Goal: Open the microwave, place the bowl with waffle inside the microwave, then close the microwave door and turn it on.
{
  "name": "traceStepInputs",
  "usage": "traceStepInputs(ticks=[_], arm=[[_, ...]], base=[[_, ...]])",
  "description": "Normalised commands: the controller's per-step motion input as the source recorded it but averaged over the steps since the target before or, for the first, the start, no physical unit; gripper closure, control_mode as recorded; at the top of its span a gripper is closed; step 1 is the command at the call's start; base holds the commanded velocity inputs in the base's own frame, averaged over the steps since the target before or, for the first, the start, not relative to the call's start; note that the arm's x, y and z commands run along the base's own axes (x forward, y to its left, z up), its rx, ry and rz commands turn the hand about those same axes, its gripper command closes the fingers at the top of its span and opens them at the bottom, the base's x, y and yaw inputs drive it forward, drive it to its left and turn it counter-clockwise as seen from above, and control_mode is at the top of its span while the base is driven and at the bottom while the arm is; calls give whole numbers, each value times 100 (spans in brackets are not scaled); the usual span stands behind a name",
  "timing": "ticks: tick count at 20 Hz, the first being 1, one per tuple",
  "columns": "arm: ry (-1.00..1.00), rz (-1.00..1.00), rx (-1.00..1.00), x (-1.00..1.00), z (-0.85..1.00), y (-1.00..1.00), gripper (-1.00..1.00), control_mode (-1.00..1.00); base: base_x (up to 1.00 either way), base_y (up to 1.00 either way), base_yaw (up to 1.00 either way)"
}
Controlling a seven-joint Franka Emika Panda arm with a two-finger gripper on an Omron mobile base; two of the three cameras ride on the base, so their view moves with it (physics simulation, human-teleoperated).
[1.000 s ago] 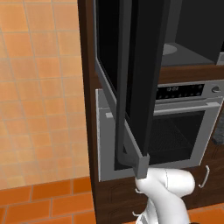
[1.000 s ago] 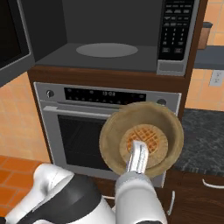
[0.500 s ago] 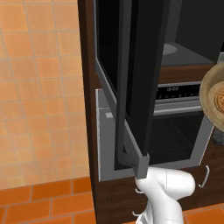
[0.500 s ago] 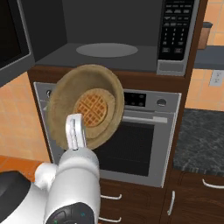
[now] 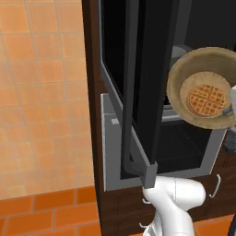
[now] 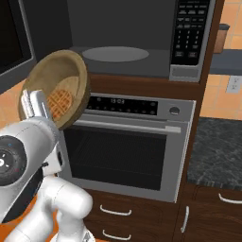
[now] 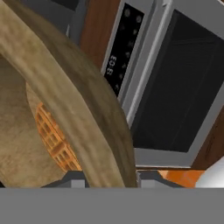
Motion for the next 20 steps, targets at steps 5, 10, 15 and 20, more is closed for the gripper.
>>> traceStepInputs(ticks=[5, 10, 15, 20], arm=[[36, -7, 9, 37, 50, 14, 100, -100], [5, -9, 33, 25, 43, 0, 100, -100], [1, 0, 27, 43, 25, 0, 100, -100], [-1, -1, 17, 56, 16, 13, 100, -100]], base=[[0, 0, 0], [0, 0, 0], [0, 0, 0], [0, 0, 0]])
